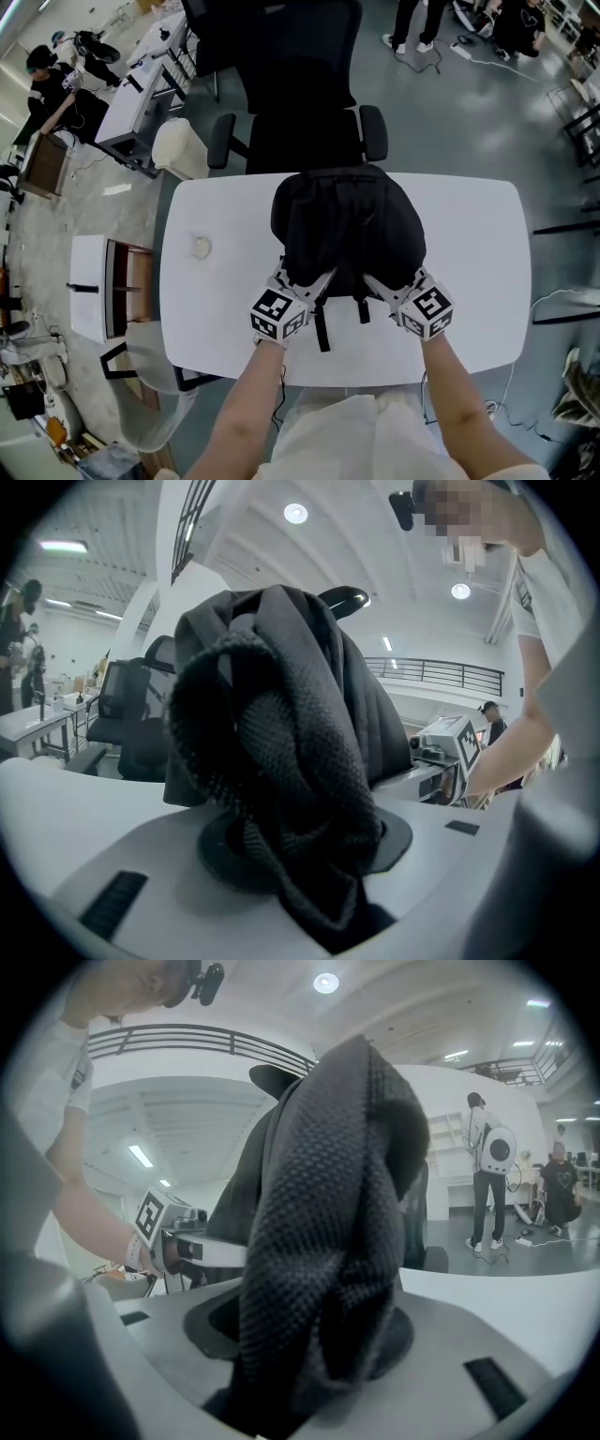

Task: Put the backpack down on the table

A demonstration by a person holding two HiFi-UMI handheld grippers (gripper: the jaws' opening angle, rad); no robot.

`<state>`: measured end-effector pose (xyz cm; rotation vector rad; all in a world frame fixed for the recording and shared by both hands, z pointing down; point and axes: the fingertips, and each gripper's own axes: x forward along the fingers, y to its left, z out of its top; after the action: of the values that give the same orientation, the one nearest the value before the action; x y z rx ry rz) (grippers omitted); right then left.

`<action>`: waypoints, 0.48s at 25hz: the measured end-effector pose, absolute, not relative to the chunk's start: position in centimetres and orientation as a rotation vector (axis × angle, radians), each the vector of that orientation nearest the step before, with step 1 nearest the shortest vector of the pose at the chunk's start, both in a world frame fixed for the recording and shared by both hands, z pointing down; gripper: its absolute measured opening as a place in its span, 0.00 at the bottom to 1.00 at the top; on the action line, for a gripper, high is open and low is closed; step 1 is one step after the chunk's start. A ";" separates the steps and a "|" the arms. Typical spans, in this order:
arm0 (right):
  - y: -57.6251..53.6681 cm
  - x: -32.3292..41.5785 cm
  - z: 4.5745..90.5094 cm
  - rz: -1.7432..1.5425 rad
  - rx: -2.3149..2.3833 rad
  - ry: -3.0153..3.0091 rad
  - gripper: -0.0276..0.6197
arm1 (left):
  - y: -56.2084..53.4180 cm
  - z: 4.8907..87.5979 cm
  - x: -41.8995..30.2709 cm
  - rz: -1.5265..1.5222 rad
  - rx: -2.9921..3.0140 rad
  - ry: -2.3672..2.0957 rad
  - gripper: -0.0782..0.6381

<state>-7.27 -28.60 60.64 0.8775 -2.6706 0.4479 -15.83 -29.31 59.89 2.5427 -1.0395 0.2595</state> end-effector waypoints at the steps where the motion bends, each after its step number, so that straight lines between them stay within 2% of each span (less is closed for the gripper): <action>1: -28.6 -7.3 60.6 0.448 0.877 -2.671 0.39 | -29.3 59.9 -15.8 0.259 2.543 -1.041 0.34; 12: -28.7 -7.5 60.9 0.450 0.869 -2.667 0.39 | -29.4 60.7 -16.2 0.258 2.536 -1.045 0.37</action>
<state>-7.48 -28.67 60.92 0.8695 -2.6666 0.4498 -16.19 -29.39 60.71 2.5361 -1.0451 0.2576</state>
